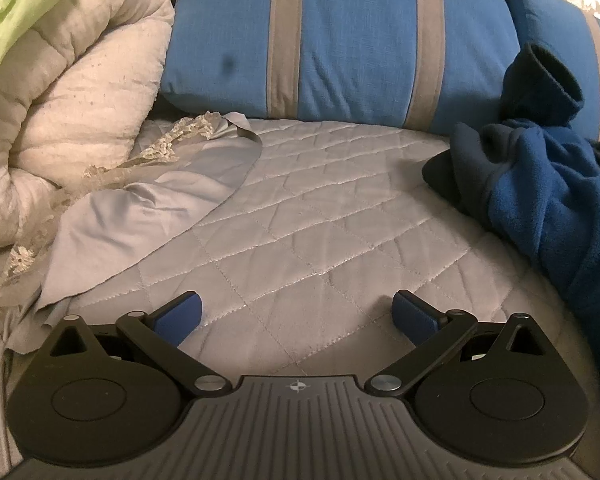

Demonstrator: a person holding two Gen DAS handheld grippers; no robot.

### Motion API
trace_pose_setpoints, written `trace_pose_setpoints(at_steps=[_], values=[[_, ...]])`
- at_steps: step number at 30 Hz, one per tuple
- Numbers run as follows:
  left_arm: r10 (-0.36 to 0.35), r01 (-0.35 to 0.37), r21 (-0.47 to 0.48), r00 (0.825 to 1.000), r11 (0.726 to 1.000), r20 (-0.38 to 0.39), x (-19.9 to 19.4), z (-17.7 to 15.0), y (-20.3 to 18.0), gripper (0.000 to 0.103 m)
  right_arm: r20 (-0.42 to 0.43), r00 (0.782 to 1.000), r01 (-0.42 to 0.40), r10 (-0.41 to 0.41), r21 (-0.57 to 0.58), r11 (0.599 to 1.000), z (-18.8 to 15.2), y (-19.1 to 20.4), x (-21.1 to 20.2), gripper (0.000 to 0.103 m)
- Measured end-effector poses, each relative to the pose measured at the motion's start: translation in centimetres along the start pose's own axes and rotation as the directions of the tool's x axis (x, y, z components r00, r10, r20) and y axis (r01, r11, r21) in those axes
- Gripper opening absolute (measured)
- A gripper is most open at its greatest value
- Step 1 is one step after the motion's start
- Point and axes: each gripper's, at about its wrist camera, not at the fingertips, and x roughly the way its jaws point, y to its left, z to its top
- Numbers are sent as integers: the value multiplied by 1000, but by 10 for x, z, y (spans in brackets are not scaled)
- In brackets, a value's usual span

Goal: Fold clothes
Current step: 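Move both tools toward the crumpled blue fleece jacket on the bed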

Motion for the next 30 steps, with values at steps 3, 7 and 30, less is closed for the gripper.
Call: trace_pose_setpoints(at_steps=[3, 7, 30], values=[[34, -34, 18, 999, 999, 1, -1, 1, -6, 103, -6, 1000, 3, -3, 14, 1000, -3, 1, -2, 103], [64, -63, 13, 994, 998, -92, -8, 11, -10, 103, -86, 996, 24, -22, 21, 999, 1, 4, -4, 103], [-109, 108, 16, 959, 994, 261, -214, 137, -75, 103, 106, 962, -236, 251, -130, 963, 138, 42, -148, 103]])
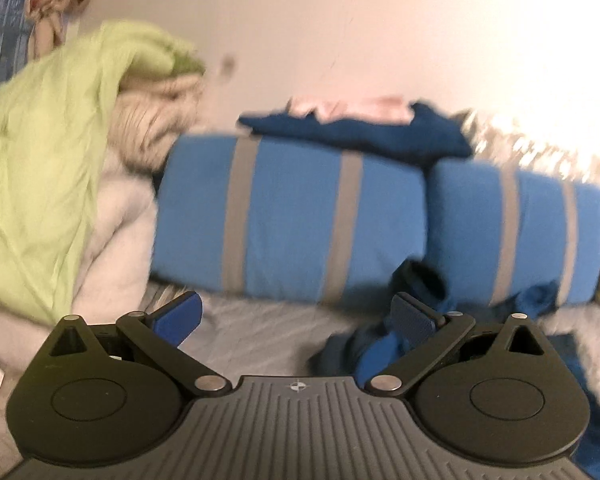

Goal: Fold clothes
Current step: 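Move both tools toward the crumpled blue fleece jacket on the bed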

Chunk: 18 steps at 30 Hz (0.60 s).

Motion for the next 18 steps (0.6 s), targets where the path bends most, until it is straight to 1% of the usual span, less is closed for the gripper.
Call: trace_pose_setpoints(at_steps=[2, 4, 7, 13, 16, 18], values=[[-22, 21, 15, 999, 1000, 25, -7, 6, -11, 103, 25, 1000, -8, 8, -7, 1000, 9, 5, -4, 103], [-43, 41, 31, 998, 999, 52, -11, 9, -24, 103, 23, 1000, -9, 9, -26, 1000, 17, 13, 1, 103], [-63, 61, 34, 995, 998, 81, -22, 1, -33, 103, 26, 1000, -12, 13, -47, 999, 24, 27, 7, 103], [-143, 141, 34, 986, 989, 82, -33, -30, -63, 103, 38, 999, -19, 22, -73, 997, 26, 60, 7, 103], [-180, 178, 35, 980, 983, 82, -35, -47, -76, 103, 40, 998, -41, 44, -69, 997, 23, 72, 4, 103], [-200, 199, 28, 978, 980, 59, -33, -59, -83, 103, 44, 997, -59, 61, -54, 997, 17, 75, 1, 103]])
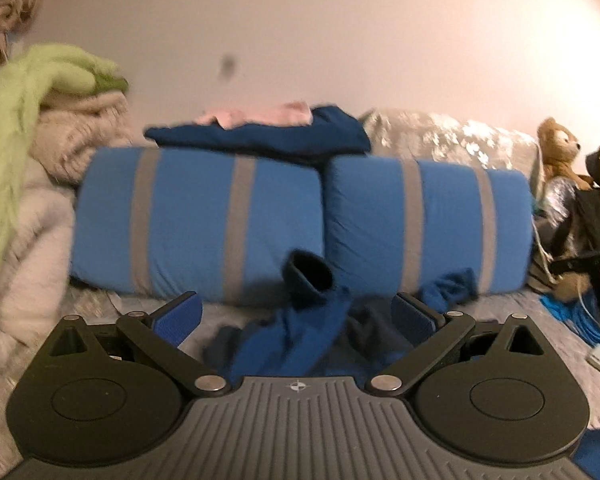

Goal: Fold clothes
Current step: 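Move both tools toward the crumpled blue fleece jacket on the bed, then grasp the blue fleece sleeve cuff with the right tool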

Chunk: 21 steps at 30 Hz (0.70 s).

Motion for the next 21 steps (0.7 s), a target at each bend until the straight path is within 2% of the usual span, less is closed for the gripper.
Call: trace_pose_setpoints(at_steps=[5, 10, 16, 21], values=[[-21, 21, -6, 997, 1000, -68, 13, -21, -22, 103, -10, 999, -31, 31, 24, 999, -19, 2, -2, 101], [-32, 33, 7, 995, 999, -93, 24, -41, -40, 103, -59, 997, -45, 46, 9, 999, -34, 4, 10, 93], [0, 5, 42, 992, 999, -126, 38, -49, -59, 103, -129, 988, -89, 89, 4, 996, -49, 15, 40, 81], [36, -23, 68, 981, 997, -191, 51, -55, -65, 103, -184, 974, -135, 130, -13, 991, -50, 26, 80, 68]])
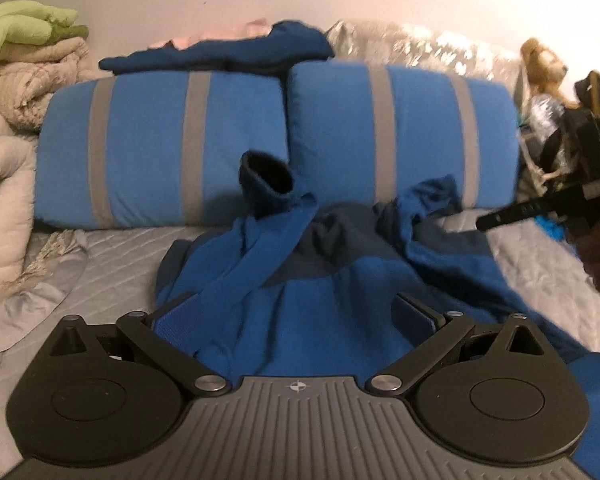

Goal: Fold clothes
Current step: 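Grasp the blue fleece sleeve cuff with the right tool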

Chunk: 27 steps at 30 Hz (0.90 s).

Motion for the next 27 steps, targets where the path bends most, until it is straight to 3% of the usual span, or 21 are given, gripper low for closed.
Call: trace_pose_setpoints(at_steps=[6, 12, 22, 23, 25, 26, 27], values=[[9, -10, -24, 1000, 1000, -23, 3, 0, 2, 103, -47, 998, -30, 31, 38, 999, 20, 1, 59, 64], [11, -12, -46, 999, 999, -35, -1, 2, 8, 103, -79, 995, -49, 68, 218, 975, 37, -1, 109, 64], [-12, 10, -59, 999, 998, -30, -2, 5, 11, 103, -98, 995, -4, 26, 218, 976, 34, 15, 146, 64], [-12, 10, -60, 999, 998, -30, -2, 5, 11, 103, -99, 995, 1, 21, 212, 977, 34, 15, 150, 61], [-11, 9, -59, 1000, 998, -29, -1, 5, 10, 103, -97, 995, 3, 18, 212, 977, 34, 15, 158, 38], [-10, 8, -57, 1000, 998, -29, -1, 4, 10, 103, -93, 995, 4, 17, 221, 975, 34, 14, 160, 18], [-9, 7, -55, 1000, 998, -29, -1, 4, 9, 103, -79, 997, 0, 18, 226, 974, 35, 13, 158, 10]])
